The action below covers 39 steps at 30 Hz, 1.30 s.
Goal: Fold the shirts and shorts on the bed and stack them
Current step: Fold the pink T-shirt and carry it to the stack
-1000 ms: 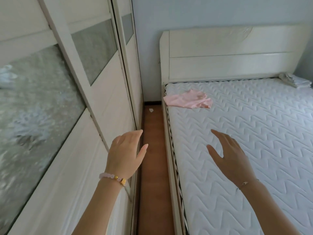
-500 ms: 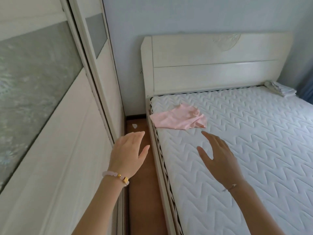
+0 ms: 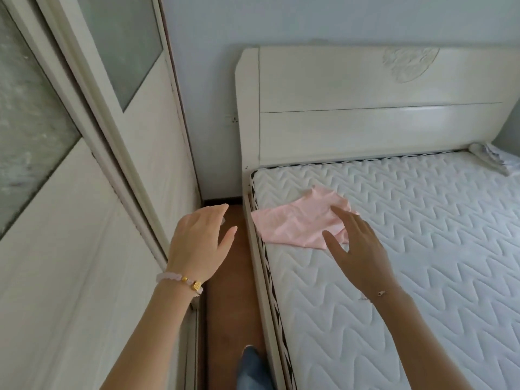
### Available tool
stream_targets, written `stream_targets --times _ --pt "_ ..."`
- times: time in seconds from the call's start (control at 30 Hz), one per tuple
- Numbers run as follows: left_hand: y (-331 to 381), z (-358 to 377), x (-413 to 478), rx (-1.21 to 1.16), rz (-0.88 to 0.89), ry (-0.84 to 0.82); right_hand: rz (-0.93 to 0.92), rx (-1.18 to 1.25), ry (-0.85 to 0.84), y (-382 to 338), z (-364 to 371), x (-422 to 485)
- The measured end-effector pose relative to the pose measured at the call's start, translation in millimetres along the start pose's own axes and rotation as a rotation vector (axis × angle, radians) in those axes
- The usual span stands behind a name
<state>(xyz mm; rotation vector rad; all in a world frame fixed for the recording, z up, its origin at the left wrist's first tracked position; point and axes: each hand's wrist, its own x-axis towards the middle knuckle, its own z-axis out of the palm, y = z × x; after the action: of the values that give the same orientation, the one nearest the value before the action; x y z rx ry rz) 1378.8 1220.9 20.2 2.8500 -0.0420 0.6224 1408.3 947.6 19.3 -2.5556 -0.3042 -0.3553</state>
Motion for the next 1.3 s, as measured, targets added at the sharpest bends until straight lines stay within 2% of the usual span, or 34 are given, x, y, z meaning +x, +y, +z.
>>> stream_targets --times 0.27,0.53,0.7,0.87,1.07,1.3 --pt "-36.6 64.6 158.6 0.050 0.111 -0.061 0.109 0.006 0.005 32.1 39.5 141.6" --pt "-45.1 144.4 289.6 -0.029 0.270 -0.165 0.267 -0.072 0.059 65.7 72.7 230.2" --pt "-36.8 200.1 384.3 -0.108 0.482 -0.226 0.459 -0.134 0.107 82.7 91.7 272.5" --pt "-16.6 252.7 472.7 -0.175 0.730 -0.322 0.687 -0.173 0.235 91.6 107.7 303.9" --pt "14.6 301.1 521.5 -0.273 0.995 -0.427 0.908 -0.262 0.350 91.3 126.0 323.3" --pt "40.4 347.5 527.8 -0.318 1.117 -0.519 1.069 -0.260 0.348 102.1 146.8 316.0"
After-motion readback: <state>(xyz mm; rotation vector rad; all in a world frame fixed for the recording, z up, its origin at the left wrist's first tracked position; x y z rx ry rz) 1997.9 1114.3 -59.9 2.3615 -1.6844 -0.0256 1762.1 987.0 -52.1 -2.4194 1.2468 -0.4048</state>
